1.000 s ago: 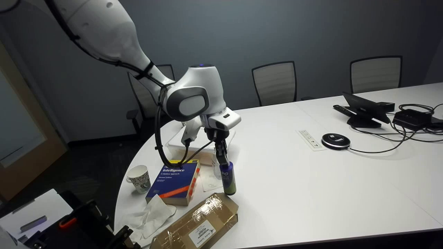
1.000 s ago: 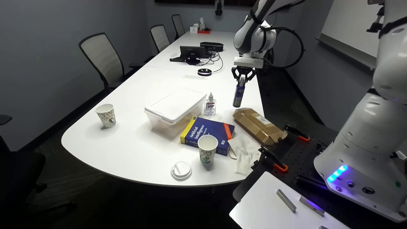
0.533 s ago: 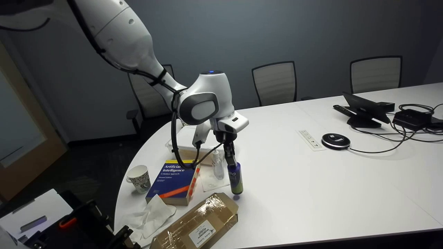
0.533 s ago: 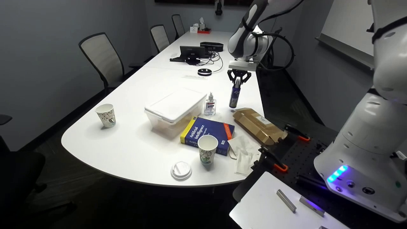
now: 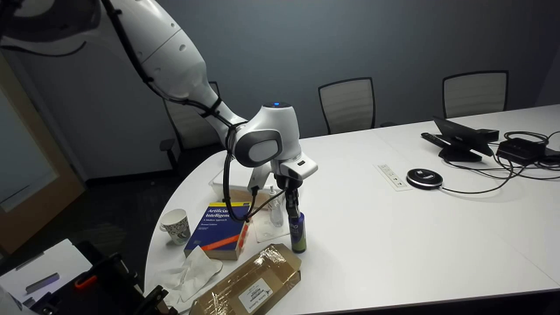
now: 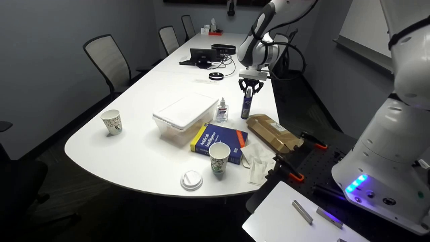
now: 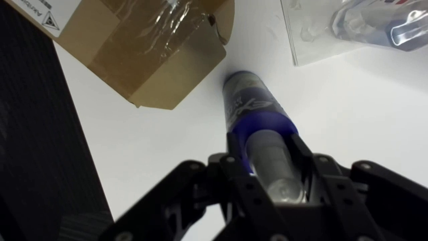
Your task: Move the blue bottle
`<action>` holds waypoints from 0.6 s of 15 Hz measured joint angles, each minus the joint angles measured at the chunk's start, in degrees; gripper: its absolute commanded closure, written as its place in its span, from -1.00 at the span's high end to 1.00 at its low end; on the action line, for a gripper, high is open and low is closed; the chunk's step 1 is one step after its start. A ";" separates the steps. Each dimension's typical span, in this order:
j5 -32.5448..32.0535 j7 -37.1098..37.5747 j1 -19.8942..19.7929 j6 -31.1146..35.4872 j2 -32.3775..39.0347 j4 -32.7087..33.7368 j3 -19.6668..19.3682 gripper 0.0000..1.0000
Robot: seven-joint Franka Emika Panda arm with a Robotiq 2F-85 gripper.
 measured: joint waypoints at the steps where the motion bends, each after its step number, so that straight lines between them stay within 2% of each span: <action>1: 0.31 0.00 0.00 -0.38 0.21 0.38 0.07 0.57; 4: 0.47 0.00 0.17 -1.76 0.21 1.73 0.15 0.97; 9: -0.33 0.33 3.53 -5.85 -3.67 2.55 -1.23 1.00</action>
